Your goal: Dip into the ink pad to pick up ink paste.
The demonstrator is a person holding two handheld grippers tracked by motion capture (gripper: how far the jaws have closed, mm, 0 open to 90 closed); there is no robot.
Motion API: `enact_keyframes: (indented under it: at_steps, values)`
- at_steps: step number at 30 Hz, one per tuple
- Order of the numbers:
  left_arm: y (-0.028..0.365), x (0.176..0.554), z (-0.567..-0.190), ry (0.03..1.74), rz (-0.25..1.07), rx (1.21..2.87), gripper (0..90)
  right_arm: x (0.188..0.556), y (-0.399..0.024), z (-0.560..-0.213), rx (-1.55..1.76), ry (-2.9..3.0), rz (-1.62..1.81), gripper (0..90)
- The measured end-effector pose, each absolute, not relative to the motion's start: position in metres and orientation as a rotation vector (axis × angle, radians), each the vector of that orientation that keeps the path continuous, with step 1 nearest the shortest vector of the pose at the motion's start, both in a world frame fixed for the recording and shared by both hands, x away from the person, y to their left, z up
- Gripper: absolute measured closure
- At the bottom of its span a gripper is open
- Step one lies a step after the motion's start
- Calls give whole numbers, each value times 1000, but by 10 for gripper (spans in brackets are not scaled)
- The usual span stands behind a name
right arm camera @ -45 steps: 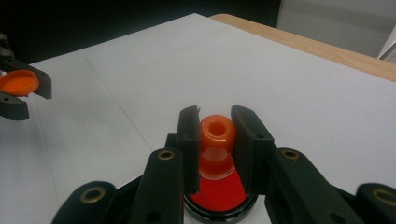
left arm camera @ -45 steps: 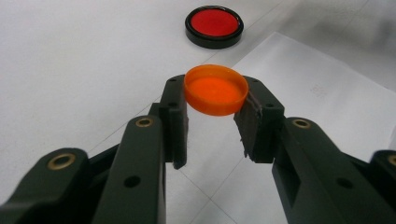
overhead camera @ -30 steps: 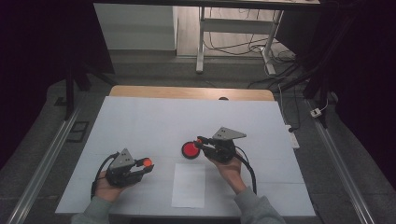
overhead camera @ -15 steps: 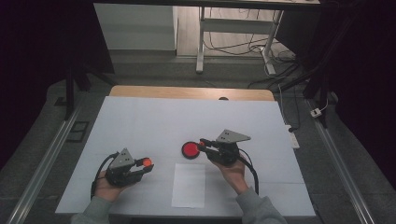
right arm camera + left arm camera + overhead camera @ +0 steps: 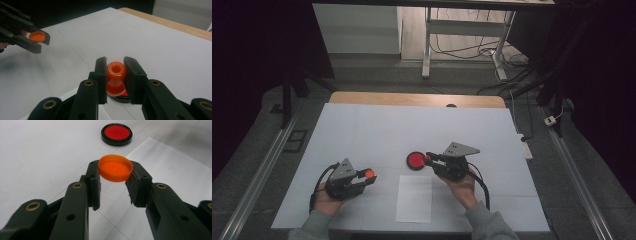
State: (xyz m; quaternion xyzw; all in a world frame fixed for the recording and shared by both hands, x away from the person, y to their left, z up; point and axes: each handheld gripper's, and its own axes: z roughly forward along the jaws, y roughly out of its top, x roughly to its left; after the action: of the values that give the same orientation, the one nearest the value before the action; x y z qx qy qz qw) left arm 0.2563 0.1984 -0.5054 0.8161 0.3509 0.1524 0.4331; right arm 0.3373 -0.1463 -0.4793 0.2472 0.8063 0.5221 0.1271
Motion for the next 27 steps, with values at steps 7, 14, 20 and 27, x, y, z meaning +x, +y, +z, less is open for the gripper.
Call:
enact_keyframes:
  at_steps: [7,14,20,27]
  values:
    - [199,256,-505,875,380,2035,645,331,-146,-480,697,2363,1519,726]
    - [199,257,-506,876,378,2039,645,326,-146,-478,675,2383,1522,726]
    - [199,257,-506,875,379,2040,645,321,-146,-478,665,2395,1527,726]
    - [199,257,-506,874,380,2040,645,315,-146,-478,651,2417,1551,726]
